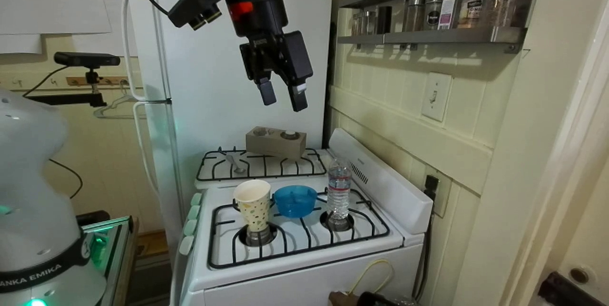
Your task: Put the water bottle in the brown box.
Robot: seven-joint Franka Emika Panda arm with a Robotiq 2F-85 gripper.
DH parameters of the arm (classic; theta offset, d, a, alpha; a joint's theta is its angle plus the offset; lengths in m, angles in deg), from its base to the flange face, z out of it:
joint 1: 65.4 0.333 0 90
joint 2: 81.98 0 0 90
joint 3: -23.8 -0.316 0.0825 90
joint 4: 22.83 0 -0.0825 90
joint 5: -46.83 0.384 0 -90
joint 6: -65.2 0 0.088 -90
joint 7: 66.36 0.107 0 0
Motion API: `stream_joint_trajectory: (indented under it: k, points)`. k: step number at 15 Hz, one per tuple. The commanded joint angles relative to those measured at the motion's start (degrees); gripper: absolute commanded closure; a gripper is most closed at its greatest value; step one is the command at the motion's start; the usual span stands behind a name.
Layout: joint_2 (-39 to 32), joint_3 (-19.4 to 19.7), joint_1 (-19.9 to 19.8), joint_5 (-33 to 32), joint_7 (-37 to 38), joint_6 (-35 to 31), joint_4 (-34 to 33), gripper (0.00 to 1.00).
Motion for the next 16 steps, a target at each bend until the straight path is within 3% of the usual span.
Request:
stream_joint_trajectory:
  k: [1, 14, 16]
  points:
    - [-0.2, -0.5, -0.7, 0.5, -0.4, 0.0, -0.1, 0.00]
    - [0.0, -0.5, -0.7, 0.5, -0.4, 0.0, -0.2, 0.00]
    - [-0.4, 0.5, 0.7, 2.4, -1.0, -4.8, 2.1, 0.00]
